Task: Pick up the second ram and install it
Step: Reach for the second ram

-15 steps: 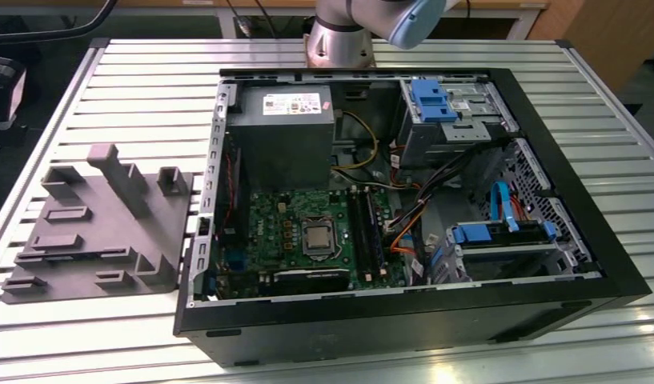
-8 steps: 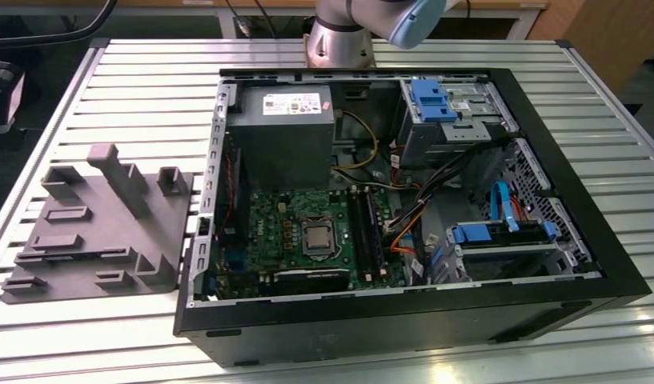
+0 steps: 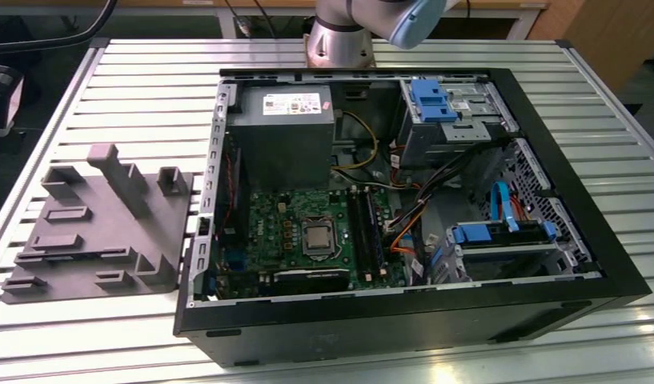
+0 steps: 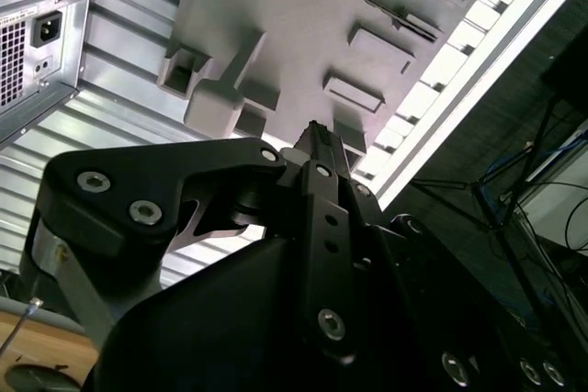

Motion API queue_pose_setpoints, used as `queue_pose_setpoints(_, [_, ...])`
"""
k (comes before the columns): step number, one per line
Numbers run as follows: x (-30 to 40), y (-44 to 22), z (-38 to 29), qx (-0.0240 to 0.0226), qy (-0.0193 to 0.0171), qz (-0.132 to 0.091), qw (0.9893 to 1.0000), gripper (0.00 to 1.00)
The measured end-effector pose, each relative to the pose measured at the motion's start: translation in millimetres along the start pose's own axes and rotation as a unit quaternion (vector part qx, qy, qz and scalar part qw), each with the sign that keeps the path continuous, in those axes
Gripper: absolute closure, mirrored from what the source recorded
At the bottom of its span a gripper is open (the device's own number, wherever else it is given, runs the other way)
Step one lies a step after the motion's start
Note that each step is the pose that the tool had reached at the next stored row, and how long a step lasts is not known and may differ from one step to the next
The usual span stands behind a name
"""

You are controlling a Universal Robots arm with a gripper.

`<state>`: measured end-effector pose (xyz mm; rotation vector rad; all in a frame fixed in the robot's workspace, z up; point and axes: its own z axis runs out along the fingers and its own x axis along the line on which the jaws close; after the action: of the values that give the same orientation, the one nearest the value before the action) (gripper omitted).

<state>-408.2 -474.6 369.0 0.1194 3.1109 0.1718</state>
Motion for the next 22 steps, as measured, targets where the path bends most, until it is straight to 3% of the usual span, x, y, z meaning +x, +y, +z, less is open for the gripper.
queue_pose_setpoints(10, [1.4,-3.9,2.1,0.0000,0.0000,0.000,1.0000,0.89])
queue_pose_setpoints(22, [2.5,-7.5,10.6,0.0002,0.0014,0.000,1.0000,0.89])
